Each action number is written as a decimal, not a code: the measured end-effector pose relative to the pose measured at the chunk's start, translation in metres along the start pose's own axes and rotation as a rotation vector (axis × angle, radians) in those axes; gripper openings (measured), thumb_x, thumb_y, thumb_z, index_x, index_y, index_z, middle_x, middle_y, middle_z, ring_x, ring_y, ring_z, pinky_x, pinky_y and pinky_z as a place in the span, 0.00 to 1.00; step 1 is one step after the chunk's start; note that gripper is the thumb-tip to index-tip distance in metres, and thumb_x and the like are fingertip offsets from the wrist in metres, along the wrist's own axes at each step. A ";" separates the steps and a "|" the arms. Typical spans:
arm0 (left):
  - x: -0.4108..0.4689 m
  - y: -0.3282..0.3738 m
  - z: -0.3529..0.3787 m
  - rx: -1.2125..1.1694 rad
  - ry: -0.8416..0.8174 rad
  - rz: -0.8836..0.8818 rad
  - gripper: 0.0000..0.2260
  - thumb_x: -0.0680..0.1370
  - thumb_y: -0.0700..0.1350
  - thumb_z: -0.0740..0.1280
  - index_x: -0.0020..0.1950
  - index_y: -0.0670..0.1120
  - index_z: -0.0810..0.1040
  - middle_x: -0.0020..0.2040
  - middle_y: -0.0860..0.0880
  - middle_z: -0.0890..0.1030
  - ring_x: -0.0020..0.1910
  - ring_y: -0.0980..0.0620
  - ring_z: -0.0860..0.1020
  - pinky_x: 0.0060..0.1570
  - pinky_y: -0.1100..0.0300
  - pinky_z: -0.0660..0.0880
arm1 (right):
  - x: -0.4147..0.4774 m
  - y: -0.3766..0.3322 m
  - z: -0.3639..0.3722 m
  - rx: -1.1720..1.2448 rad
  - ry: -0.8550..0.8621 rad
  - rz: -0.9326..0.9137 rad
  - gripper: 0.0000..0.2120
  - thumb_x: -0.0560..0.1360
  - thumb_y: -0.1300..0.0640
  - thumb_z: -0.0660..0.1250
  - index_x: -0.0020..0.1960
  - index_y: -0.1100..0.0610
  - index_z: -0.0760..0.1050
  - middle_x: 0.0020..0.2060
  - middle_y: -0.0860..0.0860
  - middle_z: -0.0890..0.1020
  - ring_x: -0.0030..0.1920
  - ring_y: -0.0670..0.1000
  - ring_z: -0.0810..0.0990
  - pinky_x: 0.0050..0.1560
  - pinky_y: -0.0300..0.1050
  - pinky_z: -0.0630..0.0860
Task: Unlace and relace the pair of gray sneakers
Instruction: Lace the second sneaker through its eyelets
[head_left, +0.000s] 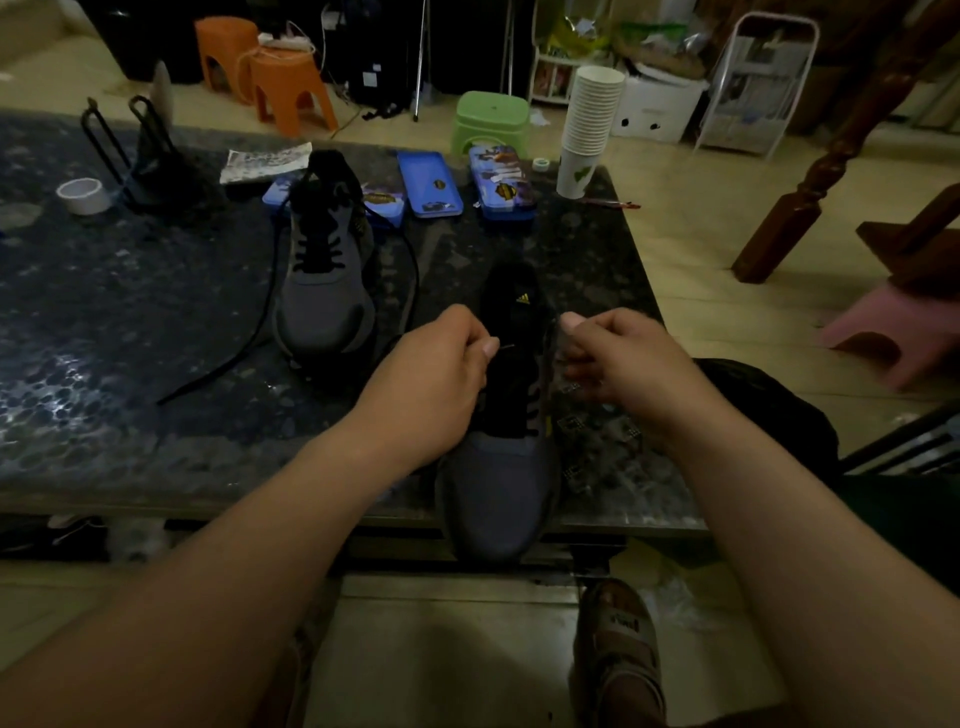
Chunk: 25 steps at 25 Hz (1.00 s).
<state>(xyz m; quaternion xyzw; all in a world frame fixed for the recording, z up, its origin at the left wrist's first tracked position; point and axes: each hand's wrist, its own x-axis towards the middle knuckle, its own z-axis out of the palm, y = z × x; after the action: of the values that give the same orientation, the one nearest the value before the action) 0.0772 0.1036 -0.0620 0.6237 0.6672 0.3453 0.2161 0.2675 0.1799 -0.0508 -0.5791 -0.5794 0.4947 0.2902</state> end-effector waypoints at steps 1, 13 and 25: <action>0.000 0.000 0.002 0.014 0.002 0.000 0.07 0.85 0.50 0.62 0.50 0.50 0.74 0.40 0.52 0.80 0.40 0.53 0.78 0.44 0.45 0.77 | -0.001 0.000 0.005 -0.080 -0.016 -0.012 0.19 0.78 0.39 0.70 0.49 0.56 0.77 0.44 0.53 0.85 0.46 0.54 0.86 0.50 0.54 0.83; 0.015 0.012 0.018 0.253 0.150 0.227 0.07 0.84 0.51 0.65 0.51 0.49 0.77 0.51 0.54 0.69 0.42 0.53 0.72 0.37 0.51 0.74 | 0.007 0.007 -0.003 0.151 -0.196 0.033 0.08 0.83 0.58 0.66 0.46 0.58 0.80 0.41 0.54 0.85 0.46 0.53 0.85 0.48 0.48 0.83; 0.023 0.006 0.027 0.338 0.112 0.233 0.08 0.84 0.52 0.65 0.51 0.50 0.79 0.52 0.55 0.71 0.47 0.52 0.73 0.40 0.48 0.77 | 0.008 0.006 -0.003 0.158 -0.202 0.020 0.08 0.82 0.56 0.68 0.46 0.58 0.81 0.45 0.61 0.86 0.46 0.54 0.84 0.41 0.41 0.81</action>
<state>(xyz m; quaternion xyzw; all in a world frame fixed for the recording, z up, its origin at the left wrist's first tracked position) 0.0975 0.1313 -0.0719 0.7037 0.6501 0.2852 0.0294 0.2718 0.1869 -0.0570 -0.5073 -0.5590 0.5977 0.2701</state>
